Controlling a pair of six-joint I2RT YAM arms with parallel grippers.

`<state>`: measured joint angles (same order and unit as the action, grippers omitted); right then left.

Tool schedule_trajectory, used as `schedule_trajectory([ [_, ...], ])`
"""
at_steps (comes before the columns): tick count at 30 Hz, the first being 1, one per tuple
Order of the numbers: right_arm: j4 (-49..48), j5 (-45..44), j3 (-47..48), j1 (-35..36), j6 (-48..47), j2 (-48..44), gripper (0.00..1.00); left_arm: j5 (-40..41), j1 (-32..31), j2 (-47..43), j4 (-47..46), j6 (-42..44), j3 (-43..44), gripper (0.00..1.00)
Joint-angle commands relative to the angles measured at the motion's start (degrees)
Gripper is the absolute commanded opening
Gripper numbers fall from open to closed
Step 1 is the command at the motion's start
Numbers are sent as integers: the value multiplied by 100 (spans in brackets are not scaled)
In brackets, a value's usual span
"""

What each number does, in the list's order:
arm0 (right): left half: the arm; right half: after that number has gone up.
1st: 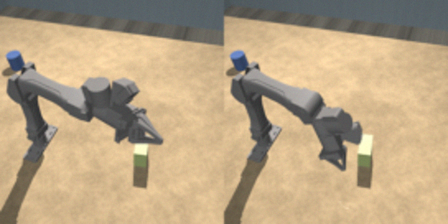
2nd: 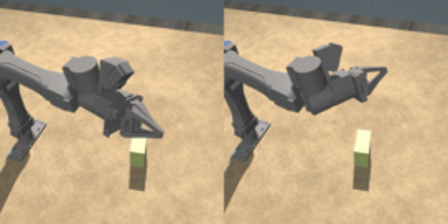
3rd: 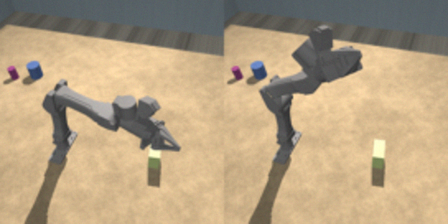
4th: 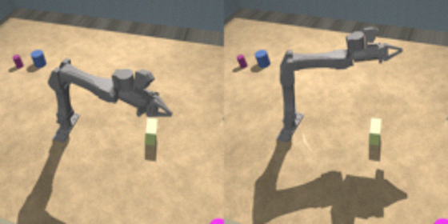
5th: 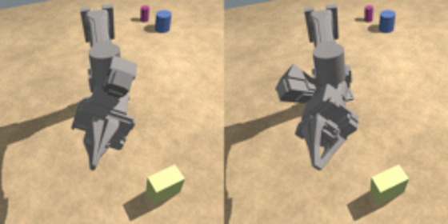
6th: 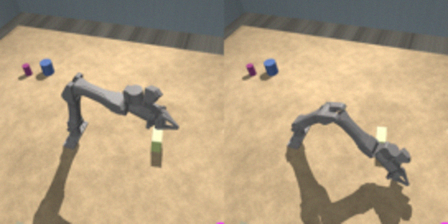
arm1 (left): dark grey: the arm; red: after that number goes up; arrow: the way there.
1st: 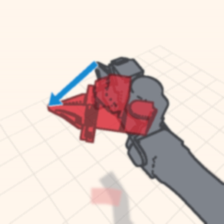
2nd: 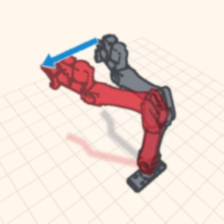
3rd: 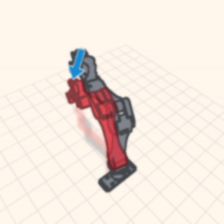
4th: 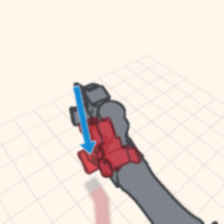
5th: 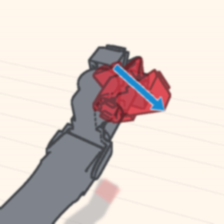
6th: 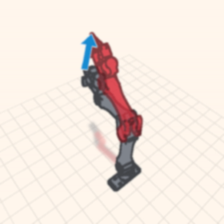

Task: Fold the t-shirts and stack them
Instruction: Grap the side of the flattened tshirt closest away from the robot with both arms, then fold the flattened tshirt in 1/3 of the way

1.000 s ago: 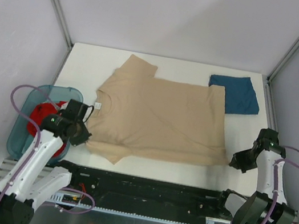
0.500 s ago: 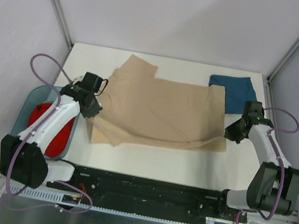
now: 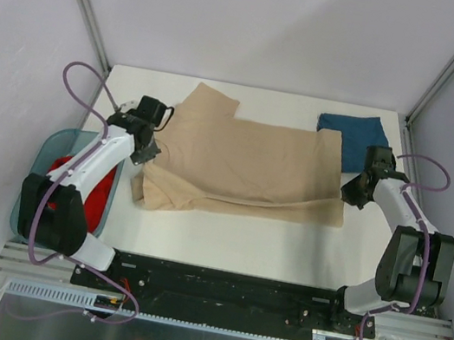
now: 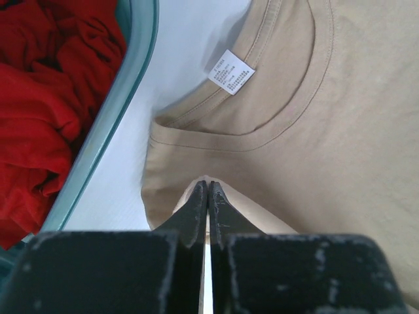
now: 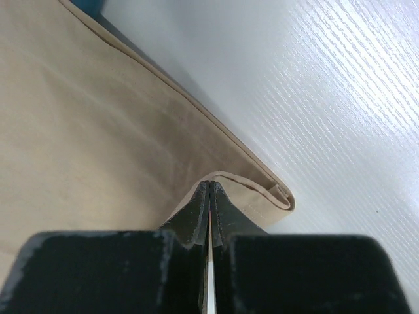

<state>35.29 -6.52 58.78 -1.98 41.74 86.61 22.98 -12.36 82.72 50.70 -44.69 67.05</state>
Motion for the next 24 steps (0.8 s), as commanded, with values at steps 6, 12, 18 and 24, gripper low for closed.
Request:
schedule_trajectory([
  [6, -290, -261, 256, -70, 65, 211, 0, 292, 70, 175, -310, 346, 419, 0],
  [12, -361, -310, 255, -89, 80, 258, 0, 269, 91, 443, -464, 490, 612, 0],
  [18, -534, -271, 260, -114, 57, 329, 0, 225, 137, 736, -541, 594, 817, 0],
  [24, -672, -179, 268, -114, 25, 495, 0, 195, 234, 916, -574, 684, 950, 0],
])
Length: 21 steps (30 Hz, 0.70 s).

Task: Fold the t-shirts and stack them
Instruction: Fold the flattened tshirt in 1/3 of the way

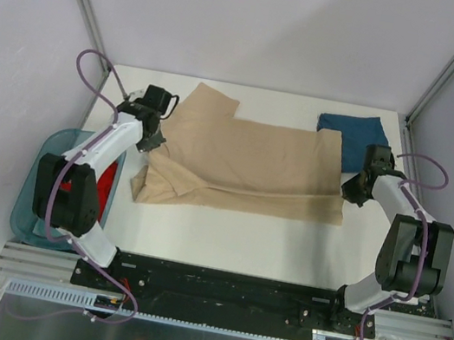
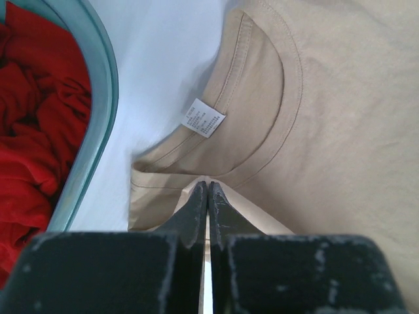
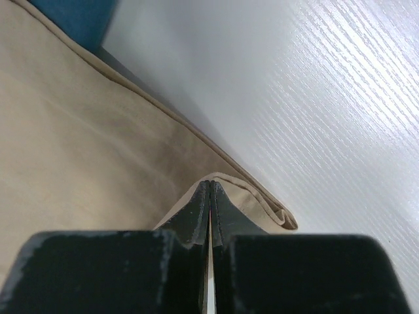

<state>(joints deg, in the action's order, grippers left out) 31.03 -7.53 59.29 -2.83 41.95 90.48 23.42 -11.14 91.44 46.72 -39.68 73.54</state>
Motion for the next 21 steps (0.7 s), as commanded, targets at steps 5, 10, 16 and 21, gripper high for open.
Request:
schedule_trajectory([
  [5, -345, -67, 222, 23, -5, 172, 0, 103, 231, 40, -192, 253, 314, 0],
  [10, -366, -69, 252, 70, 14, 225, 0, 23, 242, 113, -202, 370, 343, 0],
  [16, -360, -103, 291, 144, 12, 306, 0, -89, 243, 184, -221, 397, 321, 0],
  [21, -376, -102, 350, 159, -57, 400, 0, -129, 243, 275, -255, 454, 380, 0],
])
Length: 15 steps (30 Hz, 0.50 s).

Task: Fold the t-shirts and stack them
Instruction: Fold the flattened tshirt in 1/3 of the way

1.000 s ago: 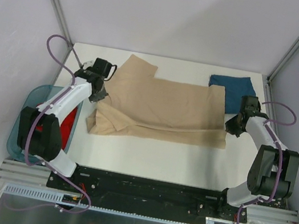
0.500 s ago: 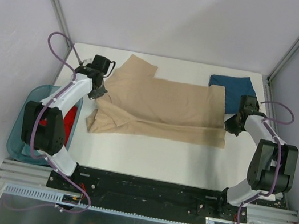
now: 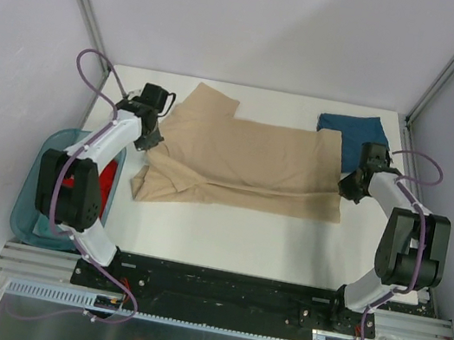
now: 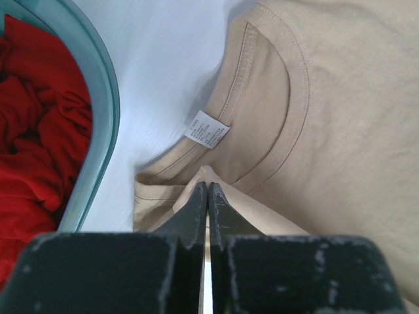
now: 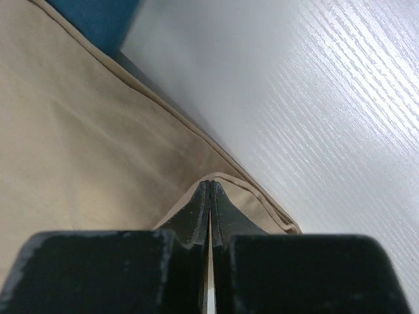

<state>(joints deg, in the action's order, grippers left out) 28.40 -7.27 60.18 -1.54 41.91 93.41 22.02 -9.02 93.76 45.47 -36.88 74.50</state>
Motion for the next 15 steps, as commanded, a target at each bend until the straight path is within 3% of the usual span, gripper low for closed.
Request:
schedule_trajectory([
  [1, -102, -127, 285, 26, -65, 142, 0, -6, 31, 75, -137, 195, 311, 0],
  [5, -60, -95, 373, 34, -125, 246, 3, -160, 29, 221, -234, 324, 401, 0],
  [9, 38, -113, 492, 48, -264, 228, 32, -502, 31, 475, -452, 550, 543, 4],
  [13, 235, -145, 685, 93, -472, 34, 46, -731, 38, 688, -639, 739, 824, 24],
  [15, 376, -170, 760, 119, -552, -111, 47, -883, 44, 754, -670, 894, 1015, 44],
])
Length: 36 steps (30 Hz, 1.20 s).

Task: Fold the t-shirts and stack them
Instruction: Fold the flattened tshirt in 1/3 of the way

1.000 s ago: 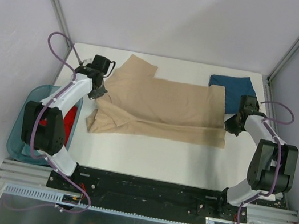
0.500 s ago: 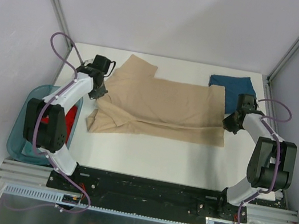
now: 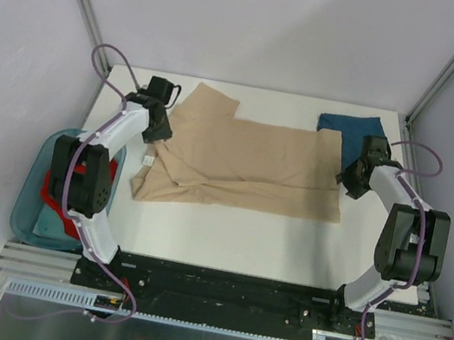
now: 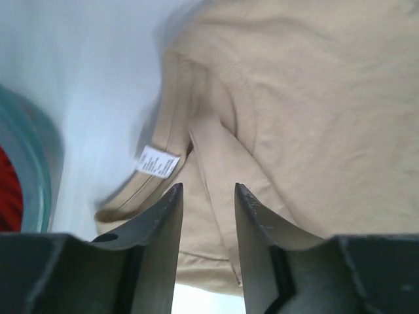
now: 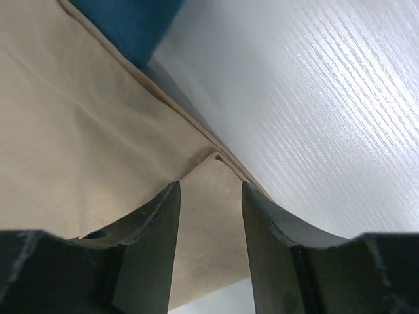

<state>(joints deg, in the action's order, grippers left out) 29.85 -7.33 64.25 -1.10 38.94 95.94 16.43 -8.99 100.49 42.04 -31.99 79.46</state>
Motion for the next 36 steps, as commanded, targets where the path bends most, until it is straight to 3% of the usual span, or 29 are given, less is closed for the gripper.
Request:
schedule_trajectory([
  [1, 294, -159, 366, 168, -277, -444, 47, -412, 36, 74, -332, 475, 571, 53],
  [2, 368, -174, 372, 253, -297, -510, 47, -482, 37, 14, -334, 510, 571, 61],
  [4, 548, -241, 381, 462, -303, -621, 47, -625, 33, -199, -336, 514, 437, 67],
  [11, 840, -379, 205, 1240, -247, -904, 45, -986, -218, -1201, -340, -162, -1079, 48],
  [16, 865, -342, 1, 1418, -229, -1156, 44, -1169, -463, -1277, -405, -732, -1741, 44],
  [30, 919, -263, -355, 1480, -283, -1610, 44, -1506, -825, -477, -670, -1230, -1741, 45],
  [36, 937, -261, -387, 1480, -319, -1680, 43, -1386, -897, -272, -724, -1341, -1573, 33],
])
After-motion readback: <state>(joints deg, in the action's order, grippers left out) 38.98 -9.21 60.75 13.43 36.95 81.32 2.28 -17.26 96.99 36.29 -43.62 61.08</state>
